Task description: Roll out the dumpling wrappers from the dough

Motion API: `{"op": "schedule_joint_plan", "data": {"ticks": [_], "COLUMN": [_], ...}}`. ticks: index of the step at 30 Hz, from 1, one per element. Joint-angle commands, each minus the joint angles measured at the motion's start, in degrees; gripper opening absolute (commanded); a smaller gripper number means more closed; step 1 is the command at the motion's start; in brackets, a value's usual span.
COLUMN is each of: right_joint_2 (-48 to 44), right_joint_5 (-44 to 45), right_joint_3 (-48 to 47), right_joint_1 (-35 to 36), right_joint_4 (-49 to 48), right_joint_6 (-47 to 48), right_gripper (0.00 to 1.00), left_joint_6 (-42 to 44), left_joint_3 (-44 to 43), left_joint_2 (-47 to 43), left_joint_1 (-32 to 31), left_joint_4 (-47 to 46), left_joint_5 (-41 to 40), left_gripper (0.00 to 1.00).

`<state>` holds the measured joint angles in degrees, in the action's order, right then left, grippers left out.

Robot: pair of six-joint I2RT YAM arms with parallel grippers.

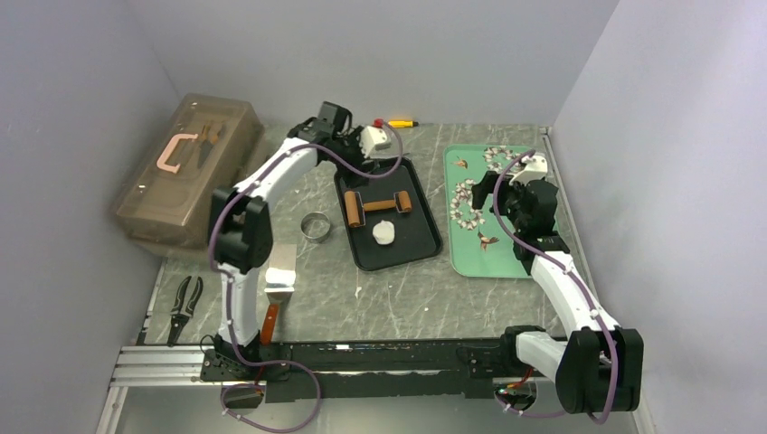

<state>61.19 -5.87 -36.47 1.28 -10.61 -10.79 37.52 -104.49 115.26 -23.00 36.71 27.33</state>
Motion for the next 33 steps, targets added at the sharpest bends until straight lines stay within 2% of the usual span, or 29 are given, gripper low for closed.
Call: {"op": "schedule_joint_plan", "data": {"ticks": [1, 4, 6, 11, 17, 25, 27, 30, 31, 33], "right_joint_2": [1.1, 2.4, 3.3, 5.3, 5.4, 3.3, 3.0, 2.3, 2.2, 2.0], "right_joint_5": [-5.6, -7.2, -8.3, -10.5, -10.1, -10.6, -10.5, -10.1, -10.0, -10.0], "right_joint_3": [-3.8, -4.0, -4.2, -5.4, -4.7, -3.2, -2.9, -2.7, -2.9, -3.8], "right_joint_1": [0.0, 0.0, 0.0, 0.0, 0.0, 0.0, 0.0, 0.0, 0.0, 0.0], "right_joint_4": [6.3, 5.8, 5.5, 6.2, 5.9, 4.3, 4.0, 3.9, 4.4, 5.7], "right_joint_6": [-0.4, -1.1, -1.5, -1.8, -2.2, -3.1, -3.2, -3.7, -3.9, -4.6], "right_gripper": [1.0, 1.0, 1.0, 1.0, 1.0, 1.0, 1.0, 1.0, 1.0, 1.0], "left_joint_6": [7.5, 10.0, 8.7, 5.3, 5.5, 5.6, 5.7, 6.3, 6.7, 6.9], "left_joint_3": [-4.6, -2.7, -4.8, -12.3, -10.0, -11.9, -12.5, -9.8, -9.1, -8.8], "left_joint_2": [6.8, 7.4, 9.0, 15.4, 17.2, 20.7, 22.1, 22.0, 21.8, 21.6], "left_joint_1": [-2.7, -5.7, -6.2, -6.6, -8.9, -10.1, -11.6, -13.0, -13.1, -13.2], "left_joint_4": [12.9, 9.5, 10.1, 14.2, 10.5, 12.7, 14.8, 14.8, 14.4, 13.7], "left_joint_5": [-5.4, -7.5, -7.5, -6.4, -13.2, -16.9, -20.6, -21.5, -21.7, -22.1], "left_gripper": [0.81, 0.88, 0.89, 0.85, 0.77, 0.74, 0.69, 0.63, 0.59, 0.4]}}
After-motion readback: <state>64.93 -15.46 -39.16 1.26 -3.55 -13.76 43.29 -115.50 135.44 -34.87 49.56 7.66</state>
